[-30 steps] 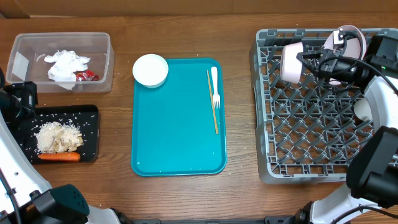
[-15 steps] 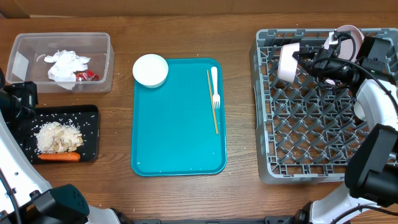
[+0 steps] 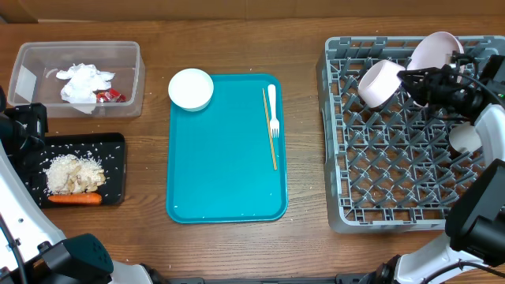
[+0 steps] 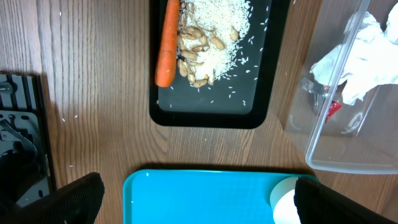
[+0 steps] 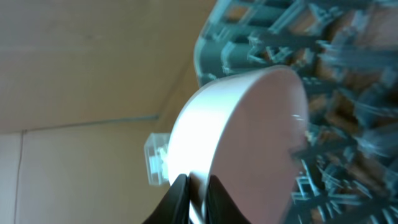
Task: Sort waste into correct bins and load items into the dishwasher rack
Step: 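Lower the pink bowl tilted into the rack and open the gripper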
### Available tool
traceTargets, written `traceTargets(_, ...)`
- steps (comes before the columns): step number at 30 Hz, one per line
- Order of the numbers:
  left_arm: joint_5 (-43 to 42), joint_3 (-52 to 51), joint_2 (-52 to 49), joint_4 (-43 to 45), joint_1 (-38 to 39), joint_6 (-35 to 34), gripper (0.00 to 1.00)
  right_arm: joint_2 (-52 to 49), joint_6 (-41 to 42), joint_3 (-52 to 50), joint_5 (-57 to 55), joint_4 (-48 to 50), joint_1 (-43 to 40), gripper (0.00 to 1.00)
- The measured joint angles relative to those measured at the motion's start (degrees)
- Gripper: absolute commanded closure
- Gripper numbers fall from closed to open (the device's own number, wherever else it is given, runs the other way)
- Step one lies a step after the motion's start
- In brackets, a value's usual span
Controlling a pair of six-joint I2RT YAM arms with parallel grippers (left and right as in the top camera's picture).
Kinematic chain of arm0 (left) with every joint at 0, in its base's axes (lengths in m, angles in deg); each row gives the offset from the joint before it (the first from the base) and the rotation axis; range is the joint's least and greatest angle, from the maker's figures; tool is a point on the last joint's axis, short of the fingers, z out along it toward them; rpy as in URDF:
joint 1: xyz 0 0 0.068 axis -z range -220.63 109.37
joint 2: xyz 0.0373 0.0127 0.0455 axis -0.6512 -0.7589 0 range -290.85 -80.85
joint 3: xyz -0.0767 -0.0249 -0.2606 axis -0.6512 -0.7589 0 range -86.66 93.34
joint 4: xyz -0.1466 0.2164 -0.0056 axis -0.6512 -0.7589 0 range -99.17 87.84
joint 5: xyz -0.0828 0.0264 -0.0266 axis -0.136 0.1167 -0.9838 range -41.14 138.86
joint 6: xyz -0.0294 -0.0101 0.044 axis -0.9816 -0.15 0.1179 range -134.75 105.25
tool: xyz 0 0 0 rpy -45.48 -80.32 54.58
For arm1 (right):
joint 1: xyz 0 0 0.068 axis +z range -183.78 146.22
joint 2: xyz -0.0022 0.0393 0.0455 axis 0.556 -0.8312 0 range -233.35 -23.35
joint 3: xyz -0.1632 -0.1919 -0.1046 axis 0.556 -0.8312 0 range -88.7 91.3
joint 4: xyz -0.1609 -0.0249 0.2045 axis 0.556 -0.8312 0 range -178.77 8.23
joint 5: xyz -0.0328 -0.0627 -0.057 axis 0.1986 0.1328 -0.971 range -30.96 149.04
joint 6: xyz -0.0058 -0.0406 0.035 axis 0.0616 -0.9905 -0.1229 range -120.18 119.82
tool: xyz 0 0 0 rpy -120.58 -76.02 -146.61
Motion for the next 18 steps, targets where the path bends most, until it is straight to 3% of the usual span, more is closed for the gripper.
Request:
traceTargets(1, 0.0, 0.0, 0.0, 0.0, 0.0, 0.0, 0.00, 0.2, -0.3, 1.5, -2.9, -3.9, -0.6, 0.72)
traceTargets(5, 0.0, 0.0, 0.0, 0.0, 0.0, 0.0, 0.00, 3.1, -2.2, 8.6, -19.9, -19.7, -1.0, 0.71)
traceTargets(10, 0.0, 0.0, 0.0, 0.0, 0.0, 0.0, 0.00, 11.0, -2.8, 15.9, -35.8, -28.0, -1.1, 0.67)
traceTargets(15, 0.0, 0.0, 0.0, 0.0, 0.0, 0.0, 0.00, 17.7, -3.0, 16.7, -40.2, -29.7, 1.1, 0.61)
traceTargets(17, 0.0, 0.0, 0.0, 0.0, 0.0, 0.0, 0.00, 19.1, -3.0, 16.7, -41.0, -30.5, 3.7, 0.54)
traceTargets(18, 0.0, 0.0, 0.0, 0.0, 0.0, 0.0, 0.00, 19.3, -3.1, 16.7, -41.2, -30.8, 5.0, 0.33)
